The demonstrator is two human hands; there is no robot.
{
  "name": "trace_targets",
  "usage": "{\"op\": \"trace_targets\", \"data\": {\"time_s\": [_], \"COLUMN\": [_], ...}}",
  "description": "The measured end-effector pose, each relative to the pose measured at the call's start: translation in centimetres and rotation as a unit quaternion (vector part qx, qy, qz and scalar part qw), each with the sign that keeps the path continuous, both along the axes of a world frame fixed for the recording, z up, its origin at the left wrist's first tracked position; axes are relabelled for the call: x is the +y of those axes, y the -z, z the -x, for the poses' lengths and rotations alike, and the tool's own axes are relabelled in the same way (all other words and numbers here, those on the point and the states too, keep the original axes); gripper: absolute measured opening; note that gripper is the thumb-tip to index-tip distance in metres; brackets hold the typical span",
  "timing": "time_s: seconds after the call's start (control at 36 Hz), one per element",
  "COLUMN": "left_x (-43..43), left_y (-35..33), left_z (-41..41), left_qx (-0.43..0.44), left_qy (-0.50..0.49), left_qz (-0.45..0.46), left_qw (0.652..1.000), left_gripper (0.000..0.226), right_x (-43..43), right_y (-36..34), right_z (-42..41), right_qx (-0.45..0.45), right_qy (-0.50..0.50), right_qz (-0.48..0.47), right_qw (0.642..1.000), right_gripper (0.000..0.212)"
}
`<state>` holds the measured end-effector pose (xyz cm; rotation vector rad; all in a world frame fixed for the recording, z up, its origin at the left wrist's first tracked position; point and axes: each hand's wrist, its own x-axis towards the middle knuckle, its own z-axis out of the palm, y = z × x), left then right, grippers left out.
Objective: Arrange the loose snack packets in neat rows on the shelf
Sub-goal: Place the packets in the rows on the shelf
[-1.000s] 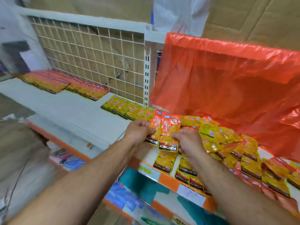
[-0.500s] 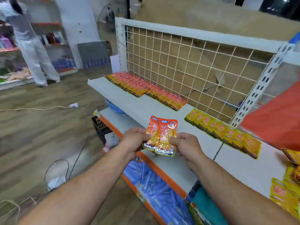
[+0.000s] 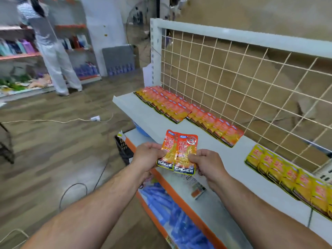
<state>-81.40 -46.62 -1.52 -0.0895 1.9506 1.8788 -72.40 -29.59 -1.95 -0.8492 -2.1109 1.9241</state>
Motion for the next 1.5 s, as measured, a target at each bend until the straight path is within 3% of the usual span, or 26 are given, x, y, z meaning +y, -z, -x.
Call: {"op": "trace_targets", "data": {"time_s": [0.28,0.61,0.78,1.0,1.22,1.5], "left_x": [5.9,12.6,15.2,16.2,15.8,15.2], "left_y": [-1.0,0.5,1.2,2.3,2.5,2.0], "left_z": [9.3,17.6,21.3,24.3,25.6,26.5], "left_qx": [0.046,0.114,0.174,0.326,0.394,0.428], "left_qy": [0.011,0.097,0.177,0.269,0.342,0.396], "left_qz": [0.077,0.153,0.228,0.321,0.326,0.295], "left_qw": [0.996,0.977,0.942,0.847,0.789,0.757], "left_gripper": [0.013,0.017,0.012,0.013,0.025,0.025], "right_x": [5.1,8.4,8.7,7.7,6.7,6.1], "right_y": [0.5,2.5,2.5,3.1,2.3,0.7], "right_z": [8.7,12.7,14.1,14.9,15.7,16.3], "right_qx": [0.007,-0.007,-0.037,-0.040,-0.069,-0.092], "right_qy": [0.016,0.133,0.176,0.246,0.270,0.325], "right_qz": [0.011,0.046,0.027,-0.009,-0.019,0.026], "right_qw": [1.000,0.990,0.983,0.968,0.960,0.941], "right_gripper": [0.047,0.024,0.026,0.028,0.031,0.026]}}
